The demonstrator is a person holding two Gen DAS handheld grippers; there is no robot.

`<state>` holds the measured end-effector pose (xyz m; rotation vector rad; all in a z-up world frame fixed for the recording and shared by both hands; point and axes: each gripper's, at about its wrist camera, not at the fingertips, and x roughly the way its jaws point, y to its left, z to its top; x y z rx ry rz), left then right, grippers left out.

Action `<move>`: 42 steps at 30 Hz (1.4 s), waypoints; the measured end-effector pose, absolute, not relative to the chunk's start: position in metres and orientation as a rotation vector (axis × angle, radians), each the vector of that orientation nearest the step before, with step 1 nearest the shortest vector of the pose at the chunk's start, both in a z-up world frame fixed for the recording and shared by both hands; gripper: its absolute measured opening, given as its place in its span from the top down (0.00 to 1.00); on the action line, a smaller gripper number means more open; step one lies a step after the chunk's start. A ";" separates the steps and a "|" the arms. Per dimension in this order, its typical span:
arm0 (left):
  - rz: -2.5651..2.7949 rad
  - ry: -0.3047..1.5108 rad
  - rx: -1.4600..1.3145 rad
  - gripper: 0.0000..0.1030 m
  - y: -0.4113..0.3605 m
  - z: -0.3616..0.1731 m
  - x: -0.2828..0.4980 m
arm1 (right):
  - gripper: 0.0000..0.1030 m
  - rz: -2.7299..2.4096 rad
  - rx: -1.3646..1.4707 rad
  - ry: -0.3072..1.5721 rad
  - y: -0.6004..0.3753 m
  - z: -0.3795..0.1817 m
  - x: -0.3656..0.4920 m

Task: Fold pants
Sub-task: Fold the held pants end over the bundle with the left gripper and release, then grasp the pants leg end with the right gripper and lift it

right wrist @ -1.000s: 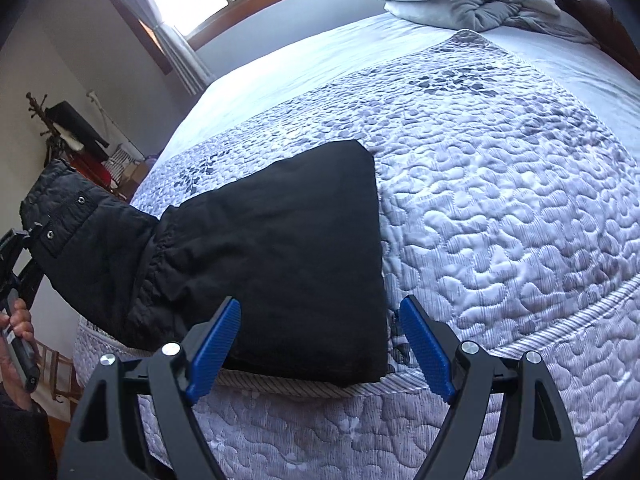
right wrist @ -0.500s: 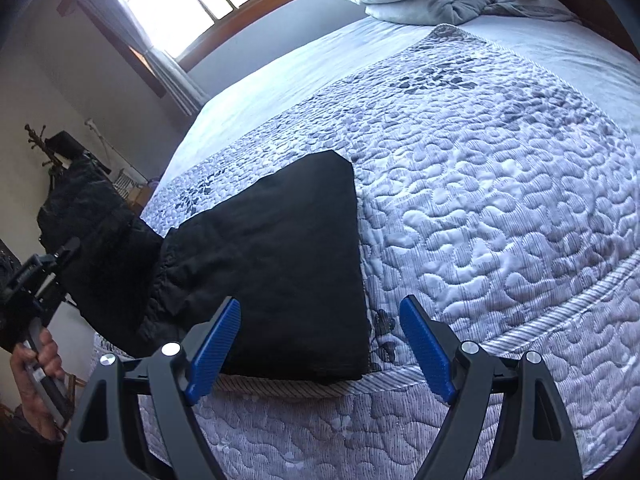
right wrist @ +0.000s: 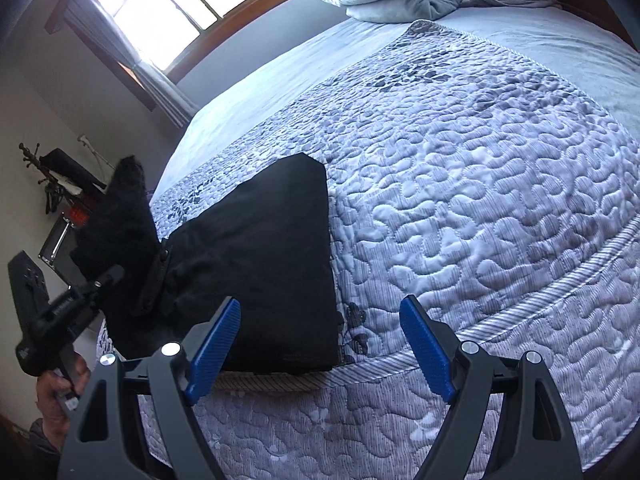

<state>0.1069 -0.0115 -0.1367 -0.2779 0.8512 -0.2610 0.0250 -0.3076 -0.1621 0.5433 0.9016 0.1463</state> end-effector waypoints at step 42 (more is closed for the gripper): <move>-0.015 0.983 -0.490 0.11 0.136 -0.194 0.057 | 0.14 0.596 0.732 1.140 -0.175 -0.174 0.144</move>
